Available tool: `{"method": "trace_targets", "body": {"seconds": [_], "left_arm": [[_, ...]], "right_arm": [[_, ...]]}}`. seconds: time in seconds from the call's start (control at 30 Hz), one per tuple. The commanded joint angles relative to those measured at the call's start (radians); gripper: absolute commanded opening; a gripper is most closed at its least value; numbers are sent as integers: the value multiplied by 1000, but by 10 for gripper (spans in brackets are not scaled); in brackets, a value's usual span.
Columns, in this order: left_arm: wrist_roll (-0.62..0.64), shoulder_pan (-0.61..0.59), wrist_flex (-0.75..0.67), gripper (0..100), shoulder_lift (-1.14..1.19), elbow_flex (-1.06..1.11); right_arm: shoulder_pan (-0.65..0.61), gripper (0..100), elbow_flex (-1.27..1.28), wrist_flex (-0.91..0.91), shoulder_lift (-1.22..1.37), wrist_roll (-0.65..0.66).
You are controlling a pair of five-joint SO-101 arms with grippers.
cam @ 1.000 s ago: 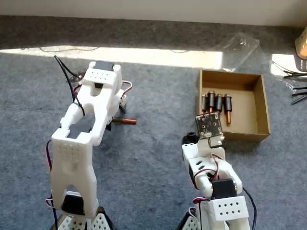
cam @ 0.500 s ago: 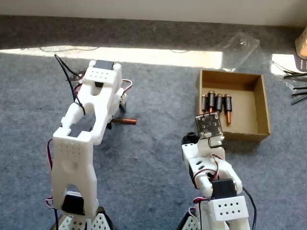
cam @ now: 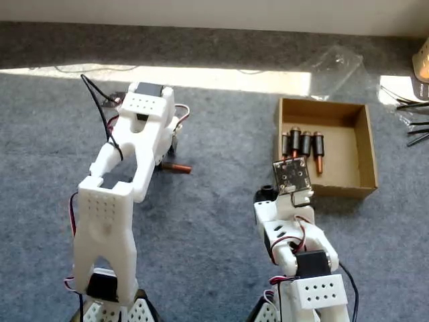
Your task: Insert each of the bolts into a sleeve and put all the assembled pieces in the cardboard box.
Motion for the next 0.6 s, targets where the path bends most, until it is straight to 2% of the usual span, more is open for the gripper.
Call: {"method": "trace_targets", "body": {"seconds": [0.0, 0.17, 0.33, 0.57], "left_arm": [[5, -24, -5, 178, 15, 2], [3, -36, 63, 178, 16, 2], [3, -90, 66, 178, 16, 2], [3, -91, 72, 177, 16, 30]], "right_arm": [[10, 4, -13, -36, -15, 20], [10, 4, -13, -36, -15, 20], [10, 4, -13, -36, -15, 20], [10, 4, -13, -36, -15, 20]]}}
